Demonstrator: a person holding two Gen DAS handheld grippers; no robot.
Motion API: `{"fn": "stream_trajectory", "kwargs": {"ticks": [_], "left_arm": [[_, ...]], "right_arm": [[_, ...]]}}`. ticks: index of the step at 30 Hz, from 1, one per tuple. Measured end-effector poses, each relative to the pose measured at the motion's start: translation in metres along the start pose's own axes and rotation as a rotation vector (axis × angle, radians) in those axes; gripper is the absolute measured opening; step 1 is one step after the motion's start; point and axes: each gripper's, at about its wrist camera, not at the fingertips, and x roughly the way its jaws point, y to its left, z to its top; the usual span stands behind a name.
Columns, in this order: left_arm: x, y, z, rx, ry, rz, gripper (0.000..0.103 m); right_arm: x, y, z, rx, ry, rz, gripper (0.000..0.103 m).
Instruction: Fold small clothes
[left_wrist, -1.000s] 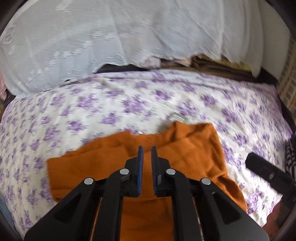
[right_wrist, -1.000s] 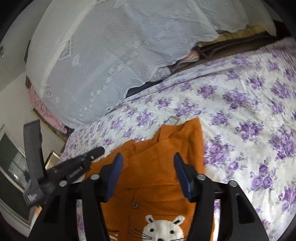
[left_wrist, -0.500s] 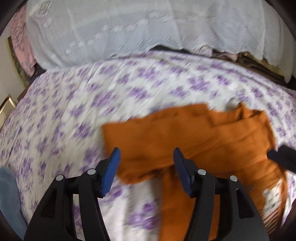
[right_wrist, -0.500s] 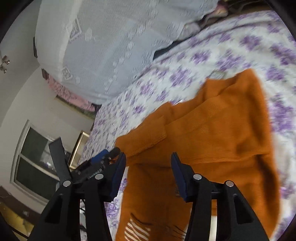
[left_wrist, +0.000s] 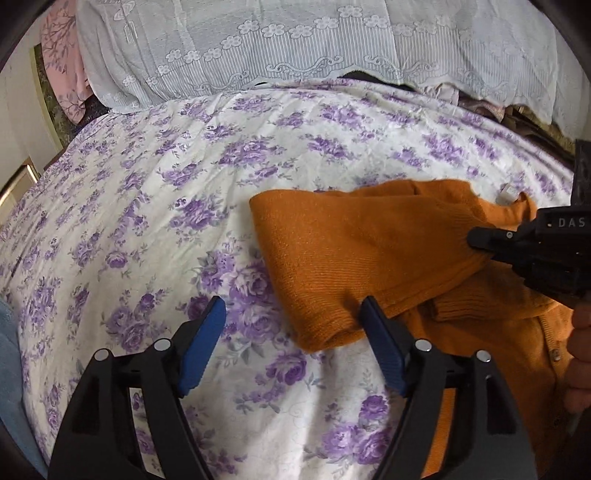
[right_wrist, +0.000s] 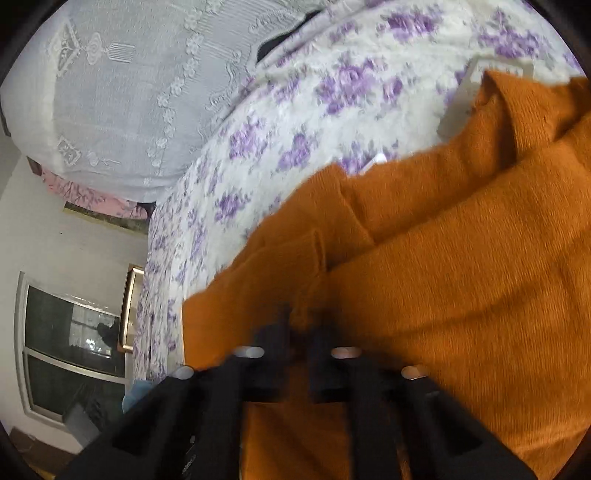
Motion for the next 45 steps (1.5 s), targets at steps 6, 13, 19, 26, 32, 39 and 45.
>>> {"fn": "stream_trajectory", "kwargs": {"ticks": [6,13,19,26,32,39,45], "left_arm": [[-0.019,-0.013,0.01,0.02,-0.056,-0.033,0.08],[-0.01,-0.05,0.026,0.063,-0.035,-0.019,0.08],[0.027,-0.069,0.033,0.064,0.08,0.015,0.085],[0.033,-0.066,0.027,0.062,0.084,0.023,0.092],[0.025,-0.065,0.022,0.058,0.067,0.009,0.091],[0.007,-0.068,0.04,0.07,0.008,0.011,0.091],[0.004,-0.091,0.069,0.08,-0.023,-0.052,0.091]], "right_arm": [[-0.076,0.005,0.004,-0.146,-0.176,-0.06,0.006],[-0.146,-0.043,0.005,-0.126,-0.283,-0.127,0.006],[-0.134,-0.1,-0.005,-0.039,-0.223,-0.189,0.007],[-0.125,-0.114,-0.008,-0.029,-0.225,-0.177,0.006],[-0.13,-0.109,-0.014,-0.057,-0.25,-0.188,0.006],[-0.14,-0.109,-0.013,-0.038,-0.251,-0.221,0.011],[-0.149,-0.068,-0.007,-0.157,-0.334,-0.277,0.014]]}}
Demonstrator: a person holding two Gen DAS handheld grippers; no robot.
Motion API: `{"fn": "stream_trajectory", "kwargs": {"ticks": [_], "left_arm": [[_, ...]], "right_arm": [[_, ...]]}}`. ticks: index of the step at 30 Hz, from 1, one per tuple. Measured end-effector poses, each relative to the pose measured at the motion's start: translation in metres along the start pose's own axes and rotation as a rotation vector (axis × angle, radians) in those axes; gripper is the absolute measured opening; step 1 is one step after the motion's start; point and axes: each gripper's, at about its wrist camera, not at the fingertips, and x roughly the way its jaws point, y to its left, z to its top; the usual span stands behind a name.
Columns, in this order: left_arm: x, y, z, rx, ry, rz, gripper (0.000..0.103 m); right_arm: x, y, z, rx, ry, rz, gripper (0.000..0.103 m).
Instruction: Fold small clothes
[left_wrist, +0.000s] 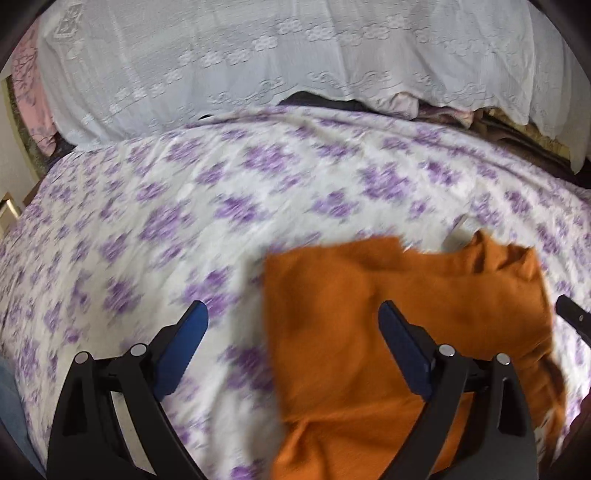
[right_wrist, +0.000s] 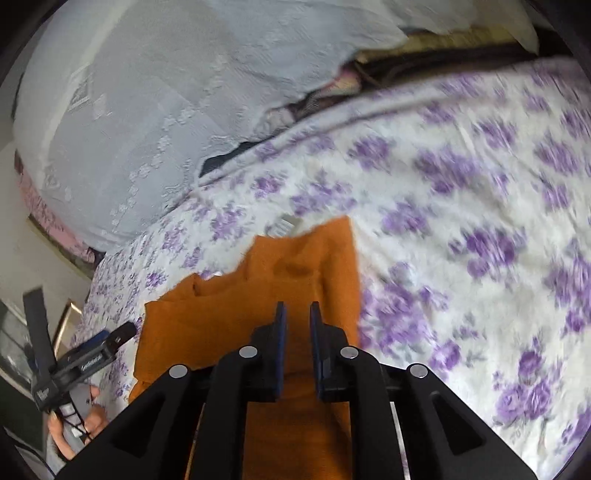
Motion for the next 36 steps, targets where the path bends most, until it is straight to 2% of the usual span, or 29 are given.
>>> {"fn": "stream_trajectory", "kwargs": {"ticks": [3,7,9,10,12,13,15,17,19,21,22,24,25,28,29,30,31,35,36], "left_arm": [[0.012,-0.024,0.011,0.032,-0.003,-0.045,0.091],[0.043,-0.035,0.004,0.036,0.06,-0.044,0.091],[0.063,-0.031,-0.006,0.036,0.099,-0.014,0.094],[0.071,-0.023,-0.013,0.015,0.103,-0.03,0.099],[0.074,-0.006,-0.016,-0.066,0.119,-0.108,0.099],[0.074,0.005,-0.016,-0.11,0.129,-0.129,0.099],[0.072,0.016,-0.019,-0.136,0.122,-0.111,0.099],[0.067,0.025,-0.023,-0.156,0.121,-0.109,0.099],[0.05,0.027,-0.029,-0.163,0.093,-0.082,0.098],[0.028,0.019,-0.032,-0.129,0.039,-0.084,0.097],[0.015,0.012,-0.034,-0.099,0.01,-0.113,0.097],[0.001,-0.006,-0.039,-0.025,-0.011,-0.161,0.098],[0.001,-0.013,-0.041,0.005,-0.012,-0.159,0.098],[0.02,-0.031,-0.052,0.088,0.032,-0.068,0.099],[0.031,-0.029,-0.054,0.089,0.072,-0.053,0.099],[0.036,-0.023,-0.054,0.053,0.099,-0.092,0.099],[0.037,-0.011,-0.051,-0.003,0.118,-0.133,0.099],[0.031,0.026,-0.047,-0.122,0.11,-0.095,0.099],[0.03,0.033,-0.043,-0.154,0.102,-0.106,0.099]], "right_arm": [[0.023,0.016,0.009,0.021,0.04,0.083,0.014],[0.067,0.021,0.005,0.052,0.131,0.116,0.014],[0.081,0.016,-0.003,0.062,0.148,0.113,0.007],[0.084,0.01,-0.005,0.071,0.148,0.129,0.003],[0.08,0.0,-0.002,0.097,0.151,0.142,0.0],[0.073,-0.006,0.0,0.102,0.123,0.105,0.0],[0.064,-0.018,0.001,0.109,0.086,0.054,0.0],[0.056,-0.028,0.001,0.147,0.083,0.056,0.0],[0.04,-0.018,-0.001,0.11,0.049,0.019,0.006],[0.023,0.001,-0.008,0.035,0.031,0.052,0.007],[0.019,0.01,-0.013,0.014,0.043,0.09,0.008],[0.021,0.026,-0.025,-0.017,0.096,0.155,0.018],[0.025,0.029,-0.03,-0.028,0.125,0.172,0.02],[0.042,0.027,-0.039,-0.037,0.173,0.136,0.017],[0.042,0.017,-0.04,0.0,0.183,0.154,0.009],[0.042,0.006,-0.038,0.046,0.188,0.162,0.003],[0.039,-0.002,-0.036,0.071,0.182,0.159,0.002],[0.023,-0.029,-0.029,0.157,0.126,0.125,0.0],[0.018,-0.026,-0.025,0.159,0.095,0.106,0.006]]}}
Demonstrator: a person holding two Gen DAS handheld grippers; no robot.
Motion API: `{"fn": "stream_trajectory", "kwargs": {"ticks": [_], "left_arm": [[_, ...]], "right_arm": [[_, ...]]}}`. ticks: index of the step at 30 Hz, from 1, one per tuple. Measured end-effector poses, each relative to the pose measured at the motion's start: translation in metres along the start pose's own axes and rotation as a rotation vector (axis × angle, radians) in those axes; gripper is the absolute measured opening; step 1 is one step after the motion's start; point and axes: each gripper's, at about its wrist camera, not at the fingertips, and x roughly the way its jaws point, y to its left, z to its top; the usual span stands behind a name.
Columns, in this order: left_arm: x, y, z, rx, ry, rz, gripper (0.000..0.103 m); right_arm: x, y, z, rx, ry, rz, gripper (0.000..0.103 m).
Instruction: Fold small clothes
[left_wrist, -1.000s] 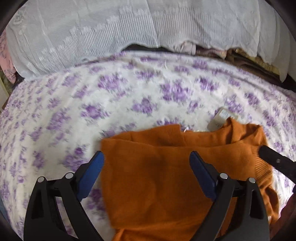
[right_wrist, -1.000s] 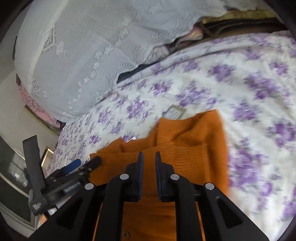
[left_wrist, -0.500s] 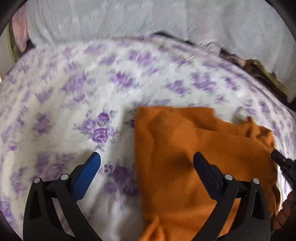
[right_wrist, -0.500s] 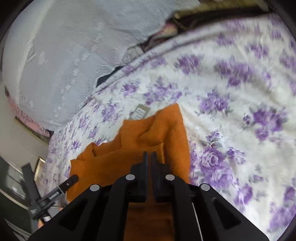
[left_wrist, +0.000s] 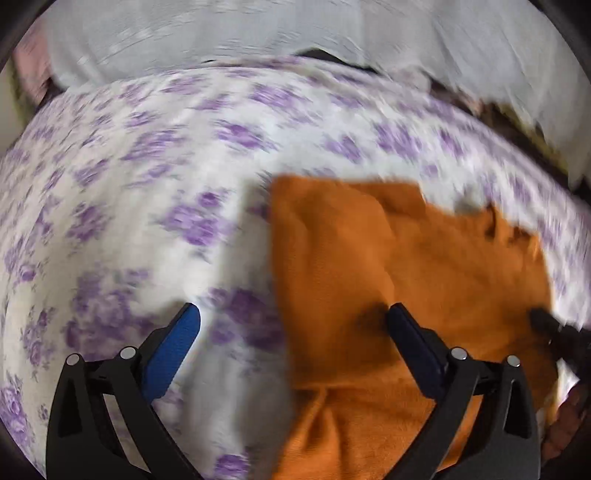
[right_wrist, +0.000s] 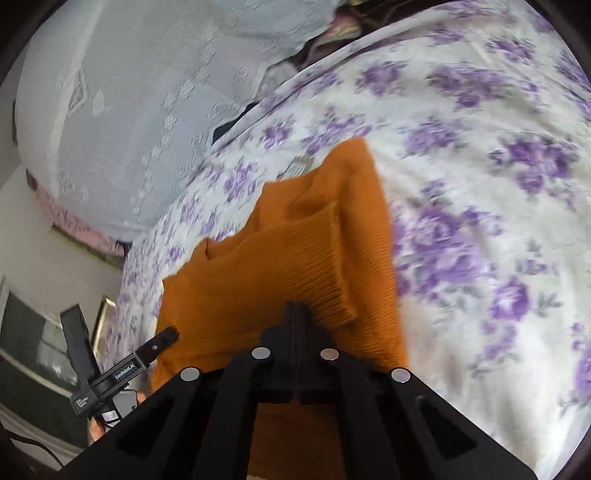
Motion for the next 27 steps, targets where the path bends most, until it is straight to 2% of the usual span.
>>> {"fn": "stream_trajectory", "kwargs": {"ticks": [2,4,5,6,8,9,10,11,13,14,16,18,19,21,23,25,26,27], "left_arm": [[-0.004,0.002,0.015,-0.015,-0.018,-0.034,0.098],[0.001,-0.009,0.029,0.013,-0.015,-0.042,0.098],[0.006,-0.014,0.034,0.031,-0.009,-0.04,0.098],[0.012,-0.02,0.037,0.05,0.003,-0.027,0.098],[0.033,-0.027,0.039,0.076,0.044,0.038,0.098],[0.044,-0.026,0.038,0.079,0.066,0.057,0.099],[0.051,-0.021,0.035,0.063,0.076,0.038,0.099],[0.05,-0.016,0.033,0.041,0.057,0.011,0.099],[0.043,-0.009,0.031,0.031,0.054,0.008,0.099],[0.039,-0.006,0.03,0.022,0.051,0.011,0.099],[0.021,-0.003,0.02,0.012,0.024,0.0,0.098],[0.006,-0.007,0.008,0.039,0.017,-0.033,0.098],[0.002,-0.012,0.002,0.063,0.022,-0.055,0.098],[-0.001,-0.024,-0.007,0.124,0.033,-0.079,0.098],[0.008,-0.032,-0.02,0.172,0.041,-0.008,0.099],[0.012,-0.021,-0.019,0.114,0.068,-0.063,0.099],[0.011,-0.015,-0.018,0.09,0.08,-0.08,0.099],[0.004,-0.006,-0.02,0.059,0.084,-0.098,0.099]], "right_arm": [[0.0,0.014,0.009,-0.052,-0.032,-0.003,0.007],[0.009,0.03,0.016,-0.092,-0.022,0.009,0.007],[0.019,0.036,0.02,-0.101,-0.012,0.014,0.011],[0.029,0.038,0.025,-0.101,-0.007,0.011,0.015],[0.045,0.034,0.029,-0.085,0.002,-0.023,0.015],[0.05,0.027,0.029,-0.068,0.006,-0.034,0.013],[0.05,0.018,0.029,-0.049,0.008,-0.022,0.009],[0.048,0.009,0.03,-0.024,0.009,-0.007,0.001],[0.037,-0.001,0.034,0.008,-0.016,-0.02,0.0],[0.025,-0.005,0.034,0.021,-0.047,-0.053,0.001],[0.013,-0.004,0.03,0.02,-0.058,-0.053,0.005],[0.0,0.003,0.018,-0.007,-0.062,-0.02,0.017],[-0.003,0.008,0.012,-0.022,-0.058,0.001,0.019],[-0.001,0.021,-0.001,-0.076,-0.018,0.035,0.026],[0.01,0.025,-0.008,-0.11,0.026,0.002,0.029],[0.014,0.012,-0.009,-0.074,0.028,-0.003,0.014],[0.011,0.002,-0.007,-0.034,0.028,-0.017,0.0],[0.005,-0.005,-0.006,-0.003,0.021,-0.01,0.0]]}}
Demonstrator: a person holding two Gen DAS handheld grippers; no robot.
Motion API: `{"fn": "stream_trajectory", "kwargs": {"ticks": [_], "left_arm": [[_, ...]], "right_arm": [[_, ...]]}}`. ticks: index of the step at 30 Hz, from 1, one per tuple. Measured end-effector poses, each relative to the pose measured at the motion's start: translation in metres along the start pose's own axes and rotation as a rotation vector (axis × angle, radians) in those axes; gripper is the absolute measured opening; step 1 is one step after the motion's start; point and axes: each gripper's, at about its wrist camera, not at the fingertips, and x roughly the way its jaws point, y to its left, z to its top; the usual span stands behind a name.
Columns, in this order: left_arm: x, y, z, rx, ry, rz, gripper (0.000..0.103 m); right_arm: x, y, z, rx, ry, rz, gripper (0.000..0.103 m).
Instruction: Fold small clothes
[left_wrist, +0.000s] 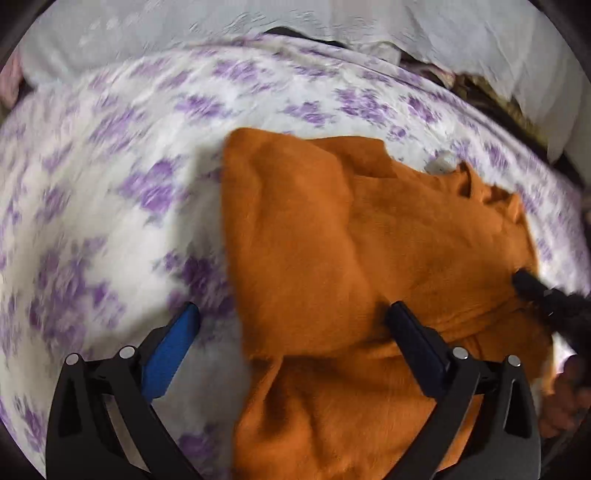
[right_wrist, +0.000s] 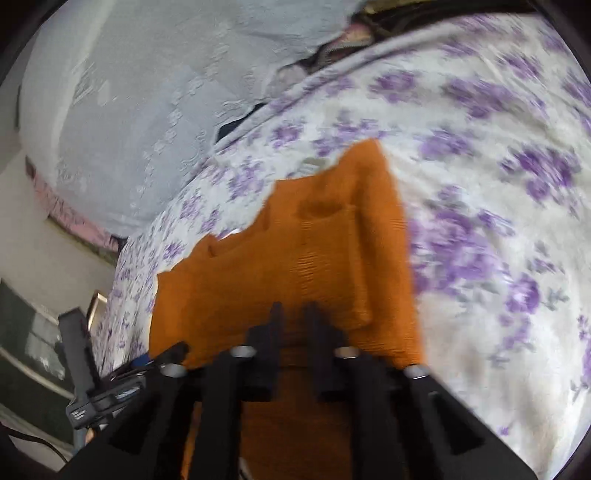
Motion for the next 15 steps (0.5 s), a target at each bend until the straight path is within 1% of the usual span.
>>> {"fn": "stream_trajectory", "kwargs": {"ticks": [1,2,3,4,5,6,10,15], "left_arm": [[-0.006,0.004,-0.006,-0.008,-0.005,-0.006,0.099],[-0.011,0.006,-0.014,-0.004,-0.008,0.005,0.099],[-0.018,0.008,-0.025,0.01,-0.015,0.043,0.099],[-0.024,0.007,-0.034,0.018,-0.024,0.061,0.098],[-0.03,0.008,-0.041,0.022,-0.03,0.066,0.098],[-0.037,0.01,-0.047,0.021,-0.034,0.061,0.098],[-0.064,0.016,-0.077,0.021,-0.055,0.049,0.098],[-0.081,0.017,-0.117,0.035,-0.041,0.053,0.098]], "right_arm": [[-0.008,-0.005,-0.001,0.017,-0.013,0.0,0.0],[-0.02,-0.006,-0.005,0.013,-0.031,-0.022,0.003],[-0.028,-0.007,-0.009,0.004,-0.043,-0.036,0.004],[-0.039,-0.007,-0.015,-0.008,-0.051,-0.035,0.005],[-0.045,-0.007,-0.019,-0.014,-0.052,-0.036,0.015],[-0.055,-0.007,-0.025,-0.023,-0.058,-0.038,0.023],[-0.092,-0.003,-0.049,-0.093,-0.079,-0.028,0.023],[-0.131,-0.012,-0.087,-0.116,-0.076,-0.032,0.024]]}}
